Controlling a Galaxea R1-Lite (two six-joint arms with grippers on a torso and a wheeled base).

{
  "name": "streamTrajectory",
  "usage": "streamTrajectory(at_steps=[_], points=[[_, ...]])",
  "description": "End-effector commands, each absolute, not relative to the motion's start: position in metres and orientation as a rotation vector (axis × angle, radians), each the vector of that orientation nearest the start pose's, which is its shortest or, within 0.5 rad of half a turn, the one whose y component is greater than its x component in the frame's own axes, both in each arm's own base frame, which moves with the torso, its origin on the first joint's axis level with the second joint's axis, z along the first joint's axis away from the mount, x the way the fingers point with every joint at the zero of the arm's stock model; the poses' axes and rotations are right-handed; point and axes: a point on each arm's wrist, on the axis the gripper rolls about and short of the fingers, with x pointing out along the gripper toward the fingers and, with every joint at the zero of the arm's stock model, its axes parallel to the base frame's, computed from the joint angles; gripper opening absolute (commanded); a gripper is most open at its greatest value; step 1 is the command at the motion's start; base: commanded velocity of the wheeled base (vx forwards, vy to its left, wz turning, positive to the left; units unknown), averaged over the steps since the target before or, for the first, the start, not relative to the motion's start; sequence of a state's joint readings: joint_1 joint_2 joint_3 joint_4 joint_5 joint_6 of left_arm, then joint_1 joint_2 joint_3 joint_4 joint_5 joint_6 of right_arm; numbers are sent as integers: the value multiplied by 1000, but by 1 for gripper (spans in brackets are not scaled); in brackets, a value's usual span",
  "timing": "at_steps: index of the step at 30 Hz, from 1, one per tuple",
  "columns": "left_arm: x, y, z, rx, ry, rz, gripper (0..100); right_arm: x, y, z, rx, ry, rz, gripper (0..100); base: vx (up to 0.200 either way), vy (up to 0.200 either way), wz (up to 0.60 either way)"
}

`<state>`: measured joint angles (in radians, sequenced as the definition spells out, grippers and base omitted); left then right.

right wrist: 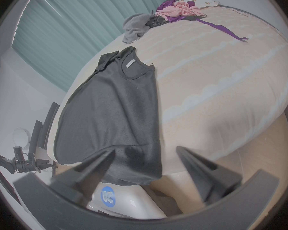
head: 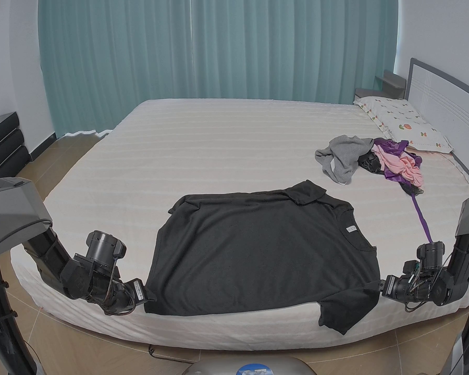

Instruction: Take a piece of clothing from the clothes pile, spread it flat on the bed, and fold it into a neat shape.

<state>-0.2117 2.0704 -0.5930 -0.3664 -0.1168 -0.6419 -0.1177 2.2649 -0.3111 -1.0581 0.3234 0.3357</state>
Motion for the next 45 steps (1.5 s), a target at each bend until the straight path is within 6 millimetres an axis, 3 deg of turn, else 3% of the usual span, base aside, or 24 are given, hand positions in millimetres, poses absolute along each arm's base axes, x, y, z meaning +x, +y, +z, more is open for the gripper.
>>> streamTrajectory(at_steps=[1,15,39,45], points=[[277,-62,2,-524,1164,80,100,260,-24,-39,557,901,45,100,0,0,0],[292,-57,18,-601,1048,82,100,283,-26,1,796,718,12,100,0,0,0],[300,-54,24,-668,1008,110,100,284,-21,-4,804,728,15,100,25,0,0],[298,-54,24,-669,1008,108,100,284,-20,-5,803,732,17,100,200,0,0]])
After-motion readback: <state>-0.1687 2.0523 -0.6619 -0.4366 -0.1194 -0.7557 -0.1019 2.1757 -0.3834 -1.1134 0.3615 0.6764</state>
